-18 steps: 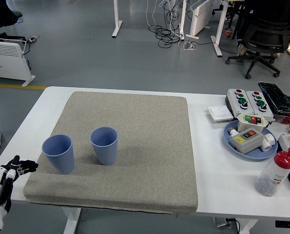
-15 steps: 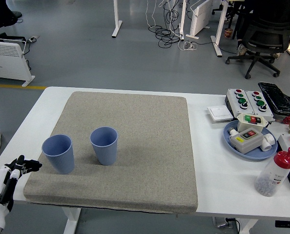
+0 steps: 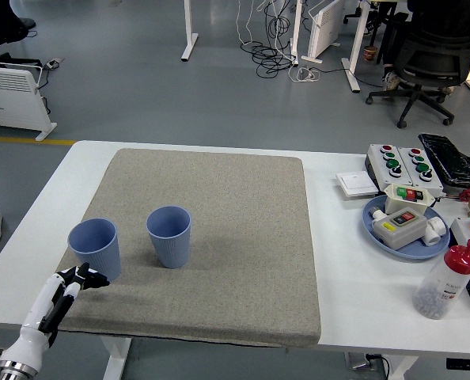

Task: Push cup pick cup insert cup

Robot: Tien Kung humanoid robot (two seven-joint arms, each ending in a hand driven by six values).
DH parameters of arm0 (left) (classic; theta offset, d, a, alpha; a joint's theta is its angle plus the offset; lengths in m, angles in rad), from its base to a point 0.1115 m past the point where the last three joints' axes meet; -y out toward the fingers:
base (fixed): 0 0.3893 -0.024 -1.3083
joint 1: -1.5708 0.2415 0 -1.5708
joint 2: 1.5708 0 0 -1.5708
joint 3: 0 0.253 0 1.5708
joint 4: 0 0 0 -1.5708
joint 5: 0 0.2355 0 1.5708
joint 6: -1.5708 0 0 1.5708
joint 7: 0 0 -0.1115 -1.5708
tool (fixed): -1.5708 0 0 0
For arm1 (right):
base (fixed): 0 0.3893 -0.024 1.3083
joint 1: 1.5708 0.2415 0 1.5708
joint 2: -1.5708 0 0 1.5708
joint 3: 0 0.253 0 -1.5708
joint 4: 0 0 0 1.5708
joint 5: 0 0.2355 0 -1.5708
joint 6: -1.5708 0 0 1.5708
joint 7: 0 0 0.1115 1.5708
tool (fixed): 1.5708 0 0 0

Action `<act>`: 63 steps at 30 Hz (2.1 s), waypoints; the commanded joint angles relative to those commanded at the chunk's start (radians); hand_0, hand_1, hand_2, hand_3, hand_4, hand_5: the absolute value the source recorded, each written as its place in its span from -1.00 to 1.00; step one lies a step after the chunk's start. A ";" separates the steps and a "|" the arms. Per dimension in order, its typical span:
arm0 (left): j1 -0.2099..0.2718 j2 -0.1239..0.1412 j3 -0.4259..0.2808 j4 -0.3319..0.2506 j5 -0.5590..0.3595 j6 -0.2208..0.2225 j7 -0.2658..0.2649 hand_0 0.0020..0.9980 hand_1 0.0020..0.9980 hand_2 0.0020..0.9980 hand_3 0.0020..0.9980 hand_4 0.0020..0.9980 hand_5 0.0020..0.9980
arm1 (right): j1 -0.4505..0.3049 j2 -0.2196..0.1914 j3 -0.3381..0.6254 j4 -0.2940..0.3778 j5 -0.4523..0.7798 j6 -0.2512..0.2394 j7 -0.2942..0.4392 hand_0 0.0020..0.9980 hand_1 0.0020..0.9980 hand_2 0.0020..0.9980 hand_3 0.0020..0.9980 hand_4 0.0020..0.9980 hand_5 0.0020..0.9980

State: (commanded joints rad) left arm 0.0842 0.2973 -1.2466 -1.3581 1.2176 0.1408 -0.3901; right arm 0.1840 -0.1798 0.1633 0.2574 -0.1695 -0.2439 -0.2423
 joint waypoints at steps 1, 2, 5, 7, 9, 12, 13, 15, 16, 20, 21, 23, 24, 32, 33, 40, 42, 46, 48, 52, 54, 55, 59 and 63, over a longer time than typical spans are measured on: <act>-0.006 -0.002 0.003 0.007 0.002 0.000 0.001 0.26 0.22 0.09 0.06 0.17 1.00 | 0.000 0.000 0.000 0.000 0.000 0.000 0.000 0.38 0.24 0.27 0.09 -0.82 -0.03; -0.010 -0.003 0.006 0.013 0.002 0.000 0.001 0.26 0.22 0.09 0.06 0.17 1.00 | 0.001 0.000 0.000 0.000 0.001 0.000 0.000 0.38 0.24 0.27 0.09 -0.82 -0.03; -0.028 -0.002 0.017 0.034 -0.001 0.000 0.000 0.32 0.23 0.10 0.14 0.17 1.00 | 0.000 0.000 -0.003 0.000 0.004 0.000 0.001 0.38 0.24 0.27 0.09 -0.82 -0.03; -0.037 0.000 0.023 0.047 0.000 0.000 0.001 0.32 0.23 0.10 0.14 0.17 1.00 | 0.000 0.001 -0.002 0.000 0.004 0.000 0.001 0.38 0.24 0.27 0.09 -0.82 -0.03; -0.045 0.000 0.026 0.058 -0.001 0.000 0.001 0.32 0.23 0.10 0.14 0.17 1.00 | 0.000 0.001 -0.003 0.000 0.004 0.000 0.001 0.38 0.24 0.27 0.09 -0.82 -0.03; -0.064 -0.001 0.032 0.079 0.002 0.001 0.003 0.34 0.22 0.10 0.16 0.17 1.00 | 0.001 0.001 -0.004 0.000 0.006 0.000 0.002 0.38 0.24 0.27 0.09 -0.82 -0.03; -0.067 -0.001 0.032 0.083 0.003 0.001 0.003 0.34 0.22 0.10 0.16 0.17 1.00 | 0.001 0.001 -0.004 0.000 0.006 0.000 0.002 0.38 0.24 0.27 0.09 -0.82 -0.03; -0.082 -0.001 0.039 0.097 0.002 0.002 0.002 0.34 0.22 0.10 0.16 0.17 1.00 | 0.001 0.001 -0.004 0.000 0.008 0.000 0.002 0.38 0.24 0.27 0.09 -0.82 -0.03; -0.087 -0.001 0.041 0.102 0.002 0.002 0.002 0.35 0.23 0.10 0.18 0.17 1.00 | 0.001 0.001 -0.005 0.000 0.010 0.000 0.003 0.38 0.24 0.27 0.09 -0.82 -0.03; -0.109 -0.004 0.047 0.127 -0.002 0.003 -0.003 0.35 0.23 0.10 0.18 0.17 1.00 | 0.001 0.002 -0.004 0.000 0.008 -0.001 0.002 0.38 0.24 0.27 0.09 -0.82 -0.03; -0.114 -0.004 0.049 0.132 -0.003 0.004 -0.005 0.35 0.23 0.10 0.18 0.17 1.00 | 0.001 0.002 -0.004 0.000 0.007 0.000 0.002 0.38 0.24 0.27 0.09 -0.82 -0.03; -0.125 -0.005 0.054 0.143 -0.006 0.005 -0.009 0.35 0.24 0.11 0.19 0.17 1.00 | 0.000 0.003 -0.003 0.000 0.006 0.000 0.001 0.38 0.24 0.27 0.09 -0.82 -0.03; -0.134 -0.007 0.057 0.151 -0.007 0.006 -0.011 0.35 0.24 0.11 0.19 0.17 1.00 | 0.000 0.003 -0.002 0.000 0.005 0.000 0.001 0.38 0.24 0.27 0.09 -0.82 -0.03; -0.200 -0.027 0.066 0.217 -0.018 0.010 -0.023 0.36 0.25 0.12 0.19 0.17 1.00 | -0.002 0.007 0.002 0.000 -0.001 0.000 -0.001 0.38 0.24 0.27 0.09 -0.82 -0.03; -0.214 -0.030 0.071 0.230 -0.021 0.011 -0.024 0.36 0.25 0.12 0.19 0.17 1.00 | -0.002 0.007 0.003 0.000 -0.002 0.000 -0.002 0.38 0.24 0.27 0.09 -0.82 -0.03; -0.282 -0.052 0.094 0.306 -0.070 0.014 -0.037 0.37 0.25 0.11 0.20 0.17 1.00 | 0.000 0.009 0.006 0.000 -0.007 0.000 -0.003 0.38 0.24 0.27 0.09 -0.82 -0.03; -0.299 -0.058 0.097 0.327 -0.080 0.015 -0.040 0.37 0.25 0.11 0.20 0.17 1.00 | 0.000 0.009 0.005 0.000 -0.007 -0.001 -0.003 0.38 0.24 0.27 0.09 -0.82 -0.03; -0.329 -0.056 0.121 0.355 -0.113 0.015 -0.046 0.37 0.24 0.11 0.20 0.17 1.00 | -0.001 0.009 0.005 0.000 -0.007 -0.001 -0.003 0.38 0.24 0.27 0.09 -0.82 -0.03; -0.340 -0.055 0.130 0.364 -0.119 0.016 -0.048 0.37 0.24 0.11 0.20 0.17 1.00 | -0.001 0.009 0.005 0.000 -0.006 -0.001 -0.002 0.38 0.24 0.27 0.09 -0.82 -0.03; -0.382 -0.060 0.145 0.417 -0.156 0.019 -0.063 0.37 0.24 0.11 0.20 0.17 1.00 | -0.001 0.010 0.006 0.001 -0.008 -0.001 -0.003 0.38 0.24 0.27 0.09 -0.82 -0.03; -0.396 -0.062 0.148 0.436 -0.169 0.019 -0.065 0.37 0.24 0.11 0.20 0.17 1.00 | -0.001 0.010 0.006 0.001 -0.009 -0.001 -0.004 0.38 0.24 0.27 0.09 -0.82 -0.03; -0.399 -0.062 0.149 0.440 -0.173 0.020 -0.066 0.37 0.24 0.11 0.20 0.17 1.00 | -0.001 0.010 0.007 0.001 -0.010 -0.001 -0.004 0.38 0.24 0.27 0.09 -0.82 -0.03; -0.421 -0.066 0.156 0.470 -0.219 0.019 -0.072 0.36 0.23 0.11 0.20 0.17 1.00 | -0.002 0.010 0.007 0.001 -0.012 -0.002 -0.004 0.38 0.24 0.27 0.09 -0.82 -0.03; -0.440 -0.070 0.163 0.497 -0.245 0.015 -0.076 0.36 0.23 0.11 0.20 0.17 1.00 | -0.004 0.010 0.009 0.002 -0.014 -0.002 -0.005 0.38 0.24 0.27 0.09 -0.82 -0.03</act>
State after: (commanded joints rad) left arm -0.3558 0.2276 -1.0840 -0.8611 0.9723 0.1557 -0.4658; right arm 0.1803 -0.1701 0.1722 0.2590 -0.1838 -0.2457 -0.2472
